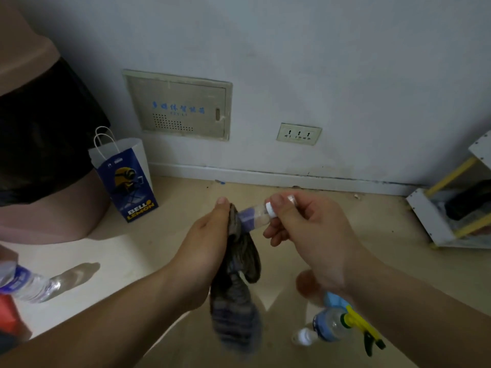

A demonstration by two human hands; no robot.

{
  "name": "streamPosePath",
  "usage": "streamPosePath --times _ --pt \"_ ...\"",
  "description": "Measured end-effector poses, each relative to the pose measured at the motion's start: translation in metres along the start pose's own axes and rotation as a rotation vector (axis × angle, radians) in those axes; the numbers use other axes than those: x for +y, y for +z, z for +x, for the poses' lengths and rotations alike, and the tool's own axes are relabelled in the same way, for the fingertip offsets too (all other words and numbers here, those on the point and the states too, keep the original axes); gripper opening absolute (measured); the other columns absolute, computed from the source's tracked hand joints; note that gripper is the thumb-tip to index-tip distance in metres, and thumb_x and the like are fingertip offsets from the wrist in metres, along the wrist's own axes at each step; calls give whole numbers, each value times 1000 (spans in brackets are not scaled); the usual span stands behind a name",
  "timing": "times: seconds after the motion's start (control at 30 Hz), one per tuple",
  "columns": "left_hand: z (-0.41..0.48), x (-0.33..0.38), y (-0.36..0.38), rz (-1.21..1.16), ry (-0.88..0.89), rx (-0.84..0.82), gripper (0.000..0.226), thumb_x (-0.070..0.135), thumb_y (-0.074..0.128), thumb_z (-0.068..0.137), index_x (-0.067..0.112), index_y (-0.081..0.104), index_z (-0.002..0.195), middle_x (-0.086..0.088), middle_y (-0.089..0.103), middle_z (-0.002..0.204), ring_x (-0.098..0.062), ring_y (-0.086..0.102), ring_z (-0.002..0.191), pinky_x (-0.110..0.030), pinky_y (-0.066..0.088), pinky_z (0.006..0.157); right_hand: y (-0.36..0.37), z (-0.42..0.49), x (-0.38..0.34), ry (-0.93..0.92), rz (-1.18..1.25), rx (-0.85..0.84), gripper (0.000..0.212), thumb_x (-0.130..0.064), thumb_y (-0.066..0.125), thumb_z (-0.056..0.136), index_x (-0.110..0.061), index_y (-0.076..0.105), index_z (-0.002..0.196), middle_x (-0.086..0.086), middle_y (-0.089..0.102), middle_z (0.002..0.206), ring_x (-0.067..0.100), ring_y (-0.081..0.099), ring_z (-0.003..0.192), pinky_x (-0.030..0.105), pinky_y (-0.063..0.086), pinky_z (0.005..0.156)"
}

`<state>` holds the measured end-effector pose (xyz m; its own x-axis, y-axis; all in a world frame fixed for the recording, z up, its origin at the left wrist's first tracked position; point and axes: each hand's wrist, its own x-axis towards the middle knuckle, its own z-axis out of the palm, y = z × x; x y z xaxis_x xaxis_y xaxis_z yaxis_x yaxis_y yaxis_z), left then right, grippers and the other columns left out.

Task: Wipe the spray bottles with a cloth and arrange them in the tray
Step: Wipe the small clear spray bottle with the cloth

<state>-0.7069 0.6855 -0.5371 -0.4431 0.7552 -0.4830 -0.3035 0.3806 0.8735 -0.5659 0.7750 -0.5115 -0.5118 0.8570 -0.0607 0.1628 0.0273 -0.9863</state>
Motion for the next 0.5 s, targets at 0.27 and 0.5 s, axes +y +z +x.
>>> streamPosePath --times 0.27,0.5 --pt "5 5 -4 -1 -186 -4 37 48 50 104 19 70 92 -8 76 96 -25 70 88 -32 56 82 -11 6 -12 -129 -262 -161 12 -18 64 98 -16 74 92 8 72 70 21 69 63 29 57 64" --pt "-17 -17 1 1084 902 94 36 45 28 109 25 58 112 7 56 91 -18 53 78 -42 45 69 8 -3 -1 285 96 -92 45 -39 65 97 2 73 81 14 64 63 27 59 57 33 49 53"
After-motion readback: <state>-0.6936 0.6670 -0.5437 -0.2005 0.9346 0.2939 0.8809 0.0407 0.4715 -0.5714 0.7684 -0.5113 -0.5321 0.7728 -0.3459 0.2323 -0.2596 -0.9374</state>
